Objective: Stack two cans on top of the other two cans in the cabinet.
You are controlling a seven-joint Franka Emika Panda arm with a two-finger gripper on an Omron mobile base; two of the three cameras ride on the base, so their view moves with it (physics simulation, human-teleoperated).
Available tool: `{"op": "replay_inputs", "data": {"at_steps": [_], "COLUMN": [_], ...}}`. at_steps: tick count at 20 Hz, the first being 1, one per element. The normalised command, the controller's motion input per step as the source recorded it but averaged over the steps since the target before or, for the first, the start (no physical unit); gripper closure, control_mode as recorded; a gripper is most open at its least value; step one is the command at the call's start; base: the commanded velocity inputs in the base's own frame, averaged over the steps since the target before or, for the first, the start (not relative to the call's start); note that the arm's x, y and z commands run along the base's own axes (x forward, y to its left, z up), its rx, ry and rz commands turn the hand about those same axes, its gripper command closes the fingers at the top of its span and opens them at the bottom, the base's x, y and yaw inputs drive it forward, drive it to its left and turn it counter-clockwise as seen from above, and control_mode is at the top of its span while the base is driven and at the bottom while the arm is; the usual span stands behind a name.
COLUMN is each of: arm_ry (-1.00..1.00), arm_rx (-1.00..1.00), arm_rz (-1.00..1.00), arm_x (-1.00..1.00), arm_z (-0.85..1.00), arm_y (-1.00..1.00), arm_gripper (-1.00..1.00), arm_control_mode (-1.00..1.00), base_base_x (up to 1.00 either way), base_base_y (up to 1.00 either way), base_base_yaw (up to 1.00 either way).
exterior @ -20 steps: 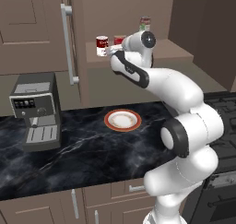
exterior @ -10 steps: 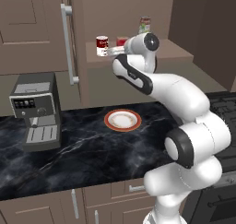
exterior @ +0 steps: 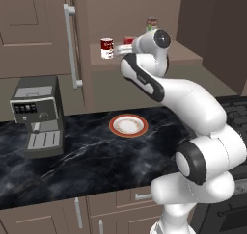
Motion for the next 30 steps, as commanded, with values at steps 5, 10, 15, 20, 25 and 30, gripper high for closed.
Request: {"op": "replay_inputs", "data": {"at_steps": [5, 10, 15, 20, 25, 30], "arm_ry": [0.07, 0.02, 0.00, -0.14, -0.18, 0.00], "arm_rx": [0.00, 0.00, 0.00, 0.00, 0.00, -0.01], "arm_rz": [-0.01, 0.00, 0.00, 0.00, 0.00, 0.00], "arm_x": [-0.26, -0.25, -0.29, -0.12, 0.01, 0.17], "arm_z": [0.40, 0.30, 0.10, 0.00, 0.05, 0.14], "arm_y": [-0.01, 0.00, -0.01, 0.14, 0.14, 0.14], "arm_gripper": [1.00, 1.00, 1.00, 1.00, 1.00, 1.00], "arm_control_mode": [-1.00, -1.00, -1.00, -1.00, -1.00, -1.00], "base_base_x": [0.00, 0.00, 0.00, 0.00, 0.00, 0.00], "base_base_y": [0.00, 0.00, 0.00, 0.00, 0.00, 0.00], "base_base_yaw": [0.00, 0.00, 0.00, 0.00, 0.00, 0.00]}}
